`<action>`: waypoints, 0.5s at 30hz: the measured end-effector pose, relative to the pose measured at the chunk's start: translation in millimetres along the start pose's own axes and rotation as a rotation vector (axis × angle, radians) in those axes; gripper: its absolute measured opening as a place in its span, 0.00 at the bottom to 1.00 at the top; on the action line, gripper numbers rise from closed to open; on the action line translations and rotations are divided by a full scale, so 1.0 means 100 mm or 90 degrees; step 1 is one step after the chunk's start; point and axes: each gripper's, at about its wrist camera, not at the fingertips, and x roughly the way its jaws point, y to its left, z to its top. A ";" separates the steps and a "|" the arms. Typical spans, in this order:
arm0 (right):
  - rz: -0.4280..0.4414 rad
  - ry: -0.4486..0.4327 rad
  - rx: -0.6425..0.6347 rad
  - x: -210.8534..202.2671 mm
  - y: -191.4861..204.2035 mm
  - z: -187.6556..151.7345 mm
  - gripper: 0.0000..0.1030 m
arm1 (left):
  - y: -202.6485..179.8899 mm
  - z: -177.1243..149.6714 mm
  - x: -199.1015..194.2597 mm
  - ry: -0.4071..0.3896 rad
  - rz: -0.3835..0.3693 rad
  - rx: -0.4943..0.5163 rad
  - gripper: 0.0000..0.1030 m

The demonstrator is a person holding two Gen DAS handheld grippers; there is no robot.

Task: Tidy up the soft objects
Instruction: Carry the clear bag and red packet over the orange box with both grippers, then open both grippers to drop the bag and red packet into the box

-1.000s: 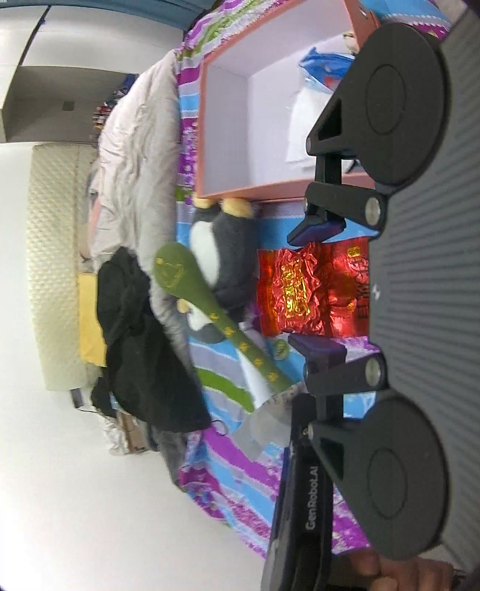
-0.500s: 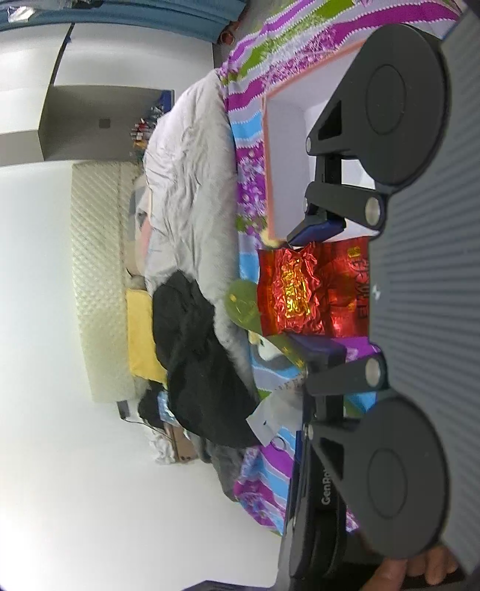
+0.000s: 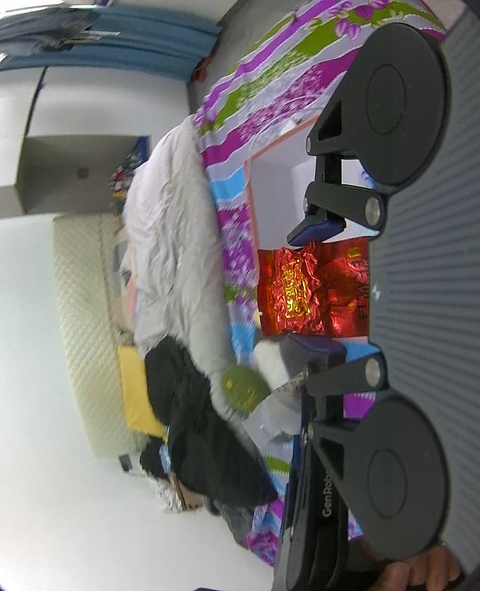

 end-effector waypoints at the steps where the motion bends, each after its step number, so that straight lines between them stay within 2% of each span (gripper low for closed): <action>1: -0.006 0.008 0.006 0.06 -0.07 -0.02 0.53 | -0.01 0.01 0.11 0.008 -0.003 0.002 0.35; 15: -0.077 0.183 0.092 1.06 -0.82 -0.57 0.53 | -0.01 -0.10 1.68 0.154 -0.021 0.012 0.36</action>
